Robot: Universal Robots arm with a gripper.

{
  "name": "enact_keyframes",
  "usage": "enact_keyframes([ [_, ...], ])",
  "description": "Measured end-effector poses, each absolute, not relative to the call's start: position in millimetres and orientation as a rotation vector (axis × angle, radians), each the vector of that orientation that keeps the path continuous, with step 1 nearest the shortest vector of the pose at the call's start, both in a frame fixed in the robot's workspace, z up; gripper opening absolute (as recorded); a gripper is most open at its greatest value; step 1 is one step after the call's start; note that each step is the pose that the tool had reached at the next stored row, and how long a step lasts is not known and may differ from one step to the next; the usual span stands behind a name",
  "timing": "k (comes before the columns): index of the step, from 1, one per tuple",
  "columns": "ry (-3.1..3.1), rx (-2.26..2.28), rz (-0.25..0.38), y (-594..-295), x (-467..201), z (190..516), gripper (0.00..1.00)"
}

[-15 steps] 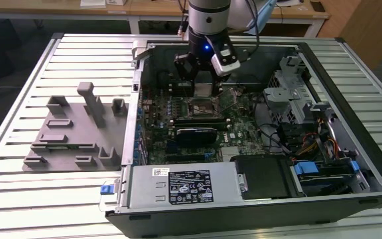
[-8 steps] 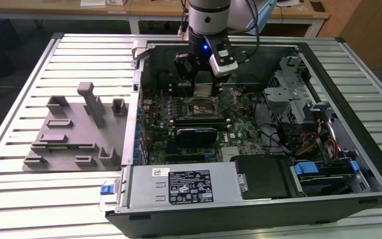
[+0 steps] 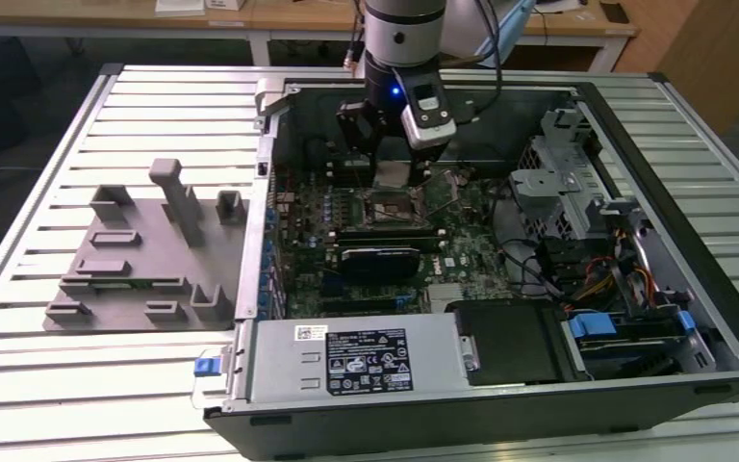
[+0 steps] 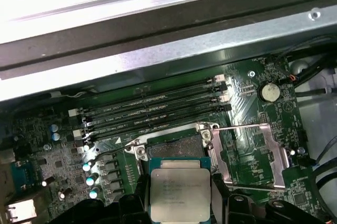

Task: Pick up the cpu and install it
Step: 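Place the cpu into insertion slot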

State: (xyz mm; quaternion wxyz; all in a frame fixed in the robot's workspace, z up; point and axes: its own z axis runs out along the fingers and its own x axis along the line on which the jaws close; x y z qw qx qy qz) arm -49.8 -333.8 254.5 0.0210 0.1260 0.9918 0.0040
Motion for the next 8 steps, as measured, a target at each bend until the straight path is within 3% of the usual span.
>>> enact_keyframes([
  [8,3.065,0.462,0.011,-333.8,-49.8,254.5,0.55],
])
